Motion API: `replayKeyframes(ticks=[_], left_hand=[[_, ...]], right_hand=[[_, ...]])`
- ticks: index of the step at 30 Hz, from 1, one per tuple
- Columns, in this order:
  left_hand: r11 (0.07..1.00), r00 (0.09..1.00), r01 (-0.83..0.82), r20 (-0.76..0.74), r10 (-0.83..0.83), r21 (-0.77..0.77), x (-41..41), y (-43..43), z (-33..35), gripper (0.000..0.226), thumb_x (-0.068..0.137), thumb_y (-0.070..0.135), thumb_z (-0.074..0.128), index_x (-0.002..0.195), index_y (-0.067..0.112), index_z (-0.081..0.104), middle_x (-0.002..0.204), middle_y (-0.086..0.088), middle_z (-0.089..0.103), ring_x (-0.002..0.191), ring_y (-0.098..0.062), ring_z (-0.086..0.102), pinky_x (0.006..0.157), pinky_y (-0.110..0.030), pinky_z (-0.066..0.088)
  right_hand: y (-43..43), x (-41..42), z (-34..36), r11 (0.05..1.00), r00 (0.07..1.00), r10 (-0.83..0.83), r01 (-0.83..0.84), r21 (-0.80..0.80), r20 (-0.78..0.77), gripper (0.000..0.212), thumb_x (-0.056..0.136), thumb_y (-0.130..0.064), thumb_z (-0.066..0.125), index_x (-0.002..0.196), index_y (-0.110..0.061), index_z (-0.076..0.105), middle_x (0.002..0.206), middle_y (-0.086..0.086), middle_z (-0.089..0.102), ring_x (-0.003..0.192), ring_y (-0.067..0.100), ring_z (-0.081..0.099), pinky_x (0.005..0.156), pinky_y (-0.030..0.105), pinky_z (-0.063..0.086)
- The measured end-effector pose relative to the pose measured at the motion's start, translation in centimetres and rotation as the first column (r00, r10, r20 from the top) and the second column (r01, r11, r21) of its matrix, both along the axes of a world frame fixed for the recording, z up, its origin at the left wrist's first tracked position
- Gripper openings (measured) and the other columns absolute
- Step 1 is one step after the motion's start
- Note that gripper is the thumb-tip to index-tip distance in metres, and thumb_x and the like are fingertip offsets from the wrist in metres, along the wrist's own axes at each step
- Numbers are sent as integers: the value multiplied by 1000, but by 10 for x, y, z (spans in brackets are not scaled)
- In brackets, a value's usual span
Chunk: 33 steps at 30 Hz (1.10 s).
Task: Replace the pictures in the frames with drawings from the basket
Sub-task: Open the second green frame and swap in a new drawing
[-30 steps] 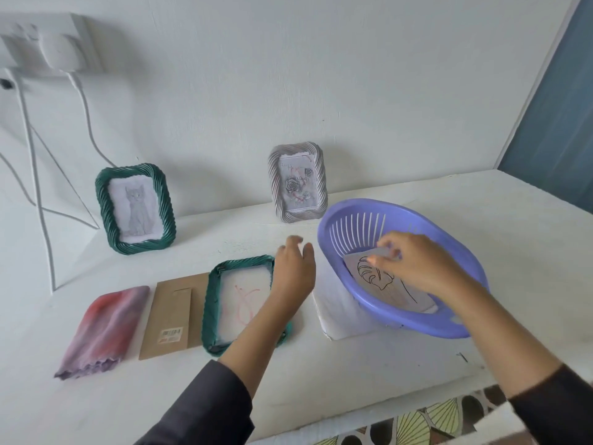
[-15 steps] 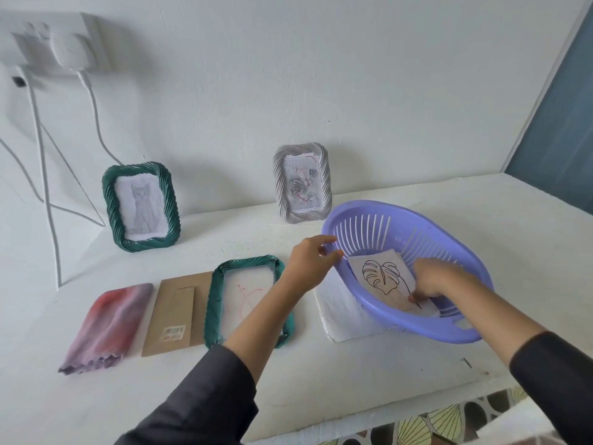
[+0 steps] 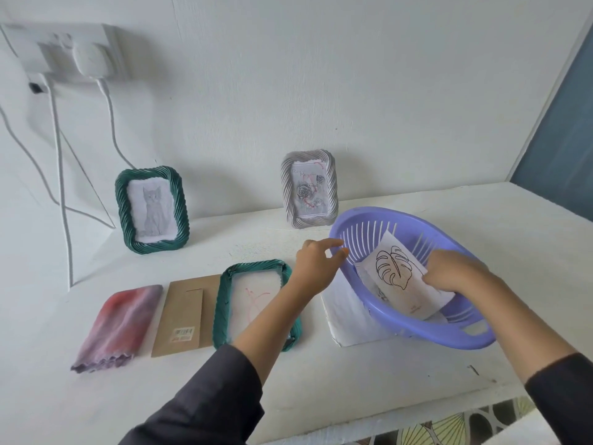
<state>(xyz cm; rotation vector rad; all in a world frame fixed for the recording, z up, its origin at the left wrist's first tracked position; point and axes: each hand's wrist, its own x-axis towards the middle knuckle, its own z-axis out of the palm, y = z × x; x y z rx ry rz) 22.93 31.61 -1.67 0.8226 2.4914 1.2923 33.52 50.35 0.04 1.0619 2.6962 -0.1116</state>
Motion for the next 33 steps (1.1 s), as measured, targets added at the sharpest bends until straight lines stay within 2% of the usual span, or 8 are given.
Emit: replayKeyframes(ticks=[4,7,9,13,18,23,28,33], left_hand=[[977,997,-61,63,49,204,5,-6,18,29,92,34,53,109,15,67,102,-7,63,89,-17,55,79,-25,40],[930,948,-57,312,-64,363,15,-17,38,32,92,44,51,94,15,66,90,-4,62,79,-18,57,76,-29,47],[909,886,-79,447,-124,409,17,-24,46,34,91,46,50,89,16,64,86,-4,63,75,-19,60,74,-28,51],[871,893,-207,451,-19,445,8,-49,42,16,92,16,54,82,6,62,78,-12,59,59,-18,56,53,-21,51],[912,868,-347,443,223,220,-24,-100,15,26,91,8,52,65,9,56,69,-5,56,68,-22,54,56,-24,41],[934,825,-353,491,280,61,-37,-131,-11,17,91,11,55,93,-4,63,97,-17,66,88,-31,63,77,-37,53],[941,930,-310,161,330,-136,-40,-145,-31,31,89,25,58,113,5,60,114,-11,64,104,-26,59,84,-32,48],[896,946,-318,-44,321,-309,-47,-156,-43,52,87,30,59,134,14,42,133,-10,44,126,-29,35,101,-33,31]], right_hand=[[-34,11,41,999,953,35,-31,15,-302,36,84,-16,48,53,-15,31,56,3,35,61,24,37,51,26,23],[-82,14,64,986,877,160,-117,121,-452,39,89,-22,47,52,-15,37,55,4,34,54,23,31,49,29,22],[-117,9,67,964,857,259,-197,181,-446,32,93,-28,43,71,-17,63,70,4,48,68,27,49,54,30,30],[-163,-14,46,900,803,436,-397,180,-408,37,96,-35,36,107,-15,64,109,6,55,105,28,55,74,31,40],[-174,-42,16,886,770,192,-403,-231,-608,43,94,-45,39,129,-22,48,133,5,45,124,25,43,103,37,36],[-176,-73,-31,688,794,-211,-293,-664,-570,41,80,-9,66,117,-11,50,79,9,63,71,24,57,74,38,48],[-188,-87,-53,820,771,-99,-294,-490,-629,28,78,-5,67,104,-10,59,73,4,58,72,19,53,57,18,39],[-192,-87,-60,921,818,108,-296,-253,-565,31,79,-17,68,109,-12,63,89,0,57,85,20,55,71,24,37]])
